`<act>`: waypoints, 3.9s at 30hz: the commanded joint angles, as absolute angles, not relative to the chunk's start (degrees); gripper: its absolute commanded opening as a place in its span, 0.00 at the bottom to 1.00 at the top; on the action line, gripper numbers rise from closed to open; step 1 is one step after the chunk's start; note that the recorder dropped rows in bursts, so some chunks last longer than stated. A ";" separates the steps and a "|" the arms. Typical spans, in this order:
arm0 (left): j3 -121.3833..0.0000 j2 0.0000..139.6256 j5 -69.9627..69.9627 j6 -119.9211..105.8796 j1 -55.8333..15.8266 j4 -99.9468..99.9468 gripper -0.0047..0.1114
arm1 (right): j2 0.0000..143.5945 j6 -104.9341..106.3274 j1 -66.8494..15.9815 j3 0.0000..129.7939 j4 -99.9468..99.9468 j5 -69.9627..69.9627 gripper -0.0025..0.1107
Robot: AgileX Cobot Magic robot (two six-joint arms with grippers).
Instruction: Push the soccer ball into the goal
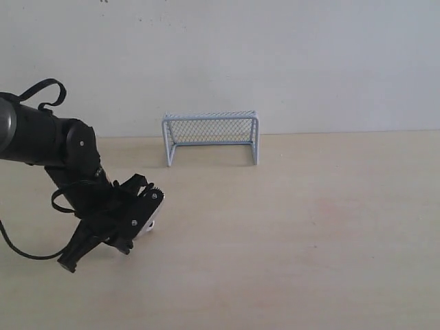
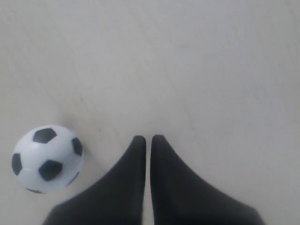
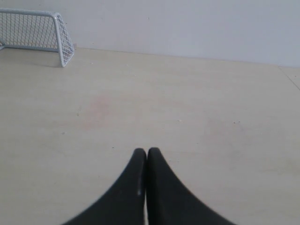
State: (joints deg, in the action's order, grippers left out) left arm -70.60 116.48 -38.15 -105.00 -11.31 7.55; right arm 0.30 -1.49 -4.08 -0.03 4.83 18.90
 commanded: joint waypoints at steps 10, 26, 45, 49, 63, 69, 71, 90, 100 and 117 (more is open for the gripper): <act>-95.85 122.04 -24.49 -107.72 -12.73 27.24 0.08 | 0.00 -1.26 -3.86 0.00 4.81 18.49 0.02; -85.00 102.31 -50.67 -89.60 -9.30 18.36 0.08 | 0.00 -1.26 -3.86 0.00 4.81 18.49 0.02; -58.37 75.75 -64.32 -81.75 -9.30 46.75 0.08 | 0.00 -1.26 -3.86 0.00 4.81 18.49 0.02; -54.44 70.61 -69.16 -80.12 -9.30 64.25 0.08 | 0.00 -1.26 -3.86 0.00 4.81 18.49 0.02; -53.10 66.56 -69.96 -78.89 -9.30 84.52 0.08 | 0.00 -1.26 -3.86 0.00 4.81 18.48 0.02; -53.10 66.56 -69.96 -78.89 -9.30 84.74 0.08 | 0.00 -1.26 -3.86 0.00 4.81 18.48 0.02; -53.10 66.56 -69.96 -78.89 -9.30 84.74 0.08 | 0.00 -1.26 -3.86 0.00 4.81 18.48 0.02; -37.78 37.73 -33.95 -90.01 -9.30 80.53 0.08 | 0.00 -1.26 -3.86 0.00 4.81 18.48 0.02; -21.74 10.45 -17.08 -82.91 -9.30 78.95 0.08 | 0.00 -1.26 -3.86 0.00 4.81 18.48 0.02; -15.89 0.00 -5.36 -82.91 -9.20 78.95 0.08 | 0.00 -1.26 -3.86 0.00 4.81 18.48 0.02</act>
